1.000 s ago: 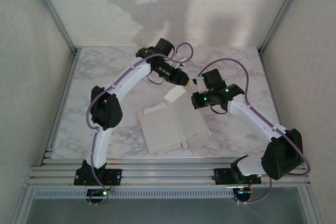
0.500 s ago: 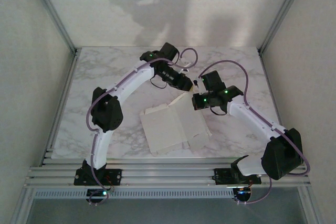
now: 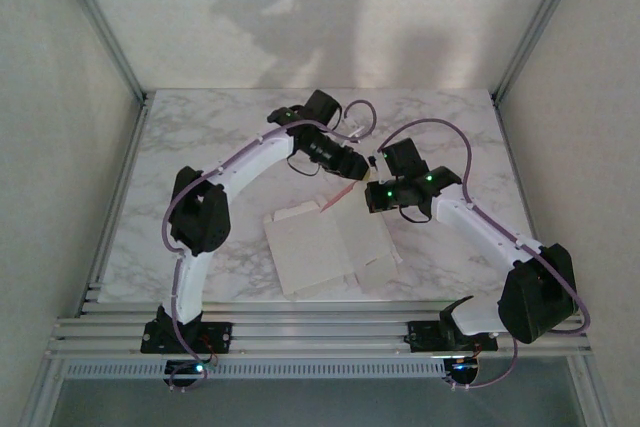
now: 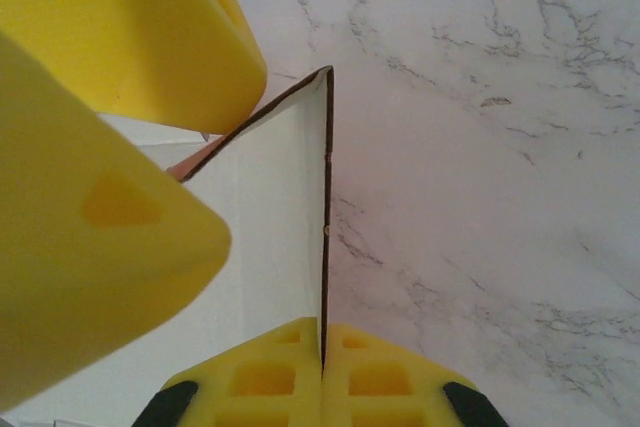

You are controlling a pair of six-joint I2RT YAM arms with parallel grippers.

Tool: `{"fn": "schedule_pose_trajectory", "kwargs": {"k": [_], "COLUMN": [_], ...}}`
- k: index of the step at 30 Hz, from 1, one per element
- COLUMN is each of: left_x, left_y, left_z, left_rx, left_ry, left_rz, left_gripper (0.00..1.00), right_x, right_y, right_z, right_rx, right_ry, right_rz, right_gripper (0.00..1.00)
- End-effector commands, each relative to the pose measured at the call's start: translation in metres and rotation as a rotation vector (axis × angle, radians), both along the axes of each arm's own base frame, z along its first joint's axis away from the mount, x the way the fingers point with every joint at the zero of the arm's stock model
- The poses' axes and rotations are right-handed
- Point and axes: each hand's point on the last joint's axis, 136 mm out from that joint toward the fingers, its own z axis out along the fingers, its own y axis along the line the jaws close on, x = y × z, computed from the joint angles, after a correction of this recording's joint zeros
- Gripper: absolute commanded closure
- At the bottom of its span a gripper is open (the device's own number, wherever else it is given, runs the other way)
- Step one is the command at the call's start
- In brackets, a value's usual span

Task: Fold the paper box

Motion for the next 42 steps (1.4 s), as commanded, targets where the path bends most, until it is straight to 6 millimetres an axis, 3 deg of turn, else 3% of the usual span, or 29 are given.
{"fn": "schedule_pose_trajectory", "kwargs": {"k": [1, 5, 11, 15, 18, 25, 28, 31, 35, 42], "left_x": [-0.032, -0.027, 0.02, 0.028, 0.019, -0.018, -0.025, -0.019, -0.003, 0.029], "left_y": [-0.017, -0.016, 0.017, 0.04, 0.047, 0.034, 0.029, 0.031, 0.038, 0.059], "left_z": [0.031, 0.044, 0.066, 0.084, 0.087, 0.091, 0.08, 0.053, 0.034, 0.054], "left_rx": [-0.097, -0.109, -0.085, -0.116, -0.118, -0.216, -0.22, -0.161, -0.125, -0.242], "left_ry": [0.036, -0.01, -0.161, -0.224, -0.212, -0.066, -0.038, -0.028, -0.035, -0.086], "left_rz": [-0.081, -0.059, 0.181, 0.278, 0.287, 0.251, 0.237, 0.258, 0.293, 0.367], "left_gripper": [0.58, 0.54, 0.5, 0.44, 0.41, 0.3, 0.29, 0.3, 0.33, 0.37], "right_x": [0.012, 0.011, 0.009, 0.008, 0.008, 0.012, 0.013, 0.012, 0.01, -0.001], "right_y": [0.007, 0.009, 0.007, 0.006, 0.008, 0.008, 0.01, 0.016, 0.018, 0.028], "right_z": [0.018, 0.021, 0.025, 0.026, 0.027, 0.034, 0.038, 0.044, 0.049, 0.063], "right_rx": [0.059, 0.078, 0.082, 0.084, 0.094, 0.112, 0.13, 0.157, 0.183, 0.299], "right_ry": [-0.087, -0.095, -0.109, -0.113, -0.112, -0.126, -0.132, -0.138, -0.138, -0.109], "right_rz": [-0.017, -0.016, -0.018, -0.02, -0.017, -0.048, -0.045, -0.027, -0.018, 0.024], "right_gripper": [1.0, 1.0, 1.0, 1.0, 1.0, 1.0, 1.0, 1.0, 1.0, 1.0]}}
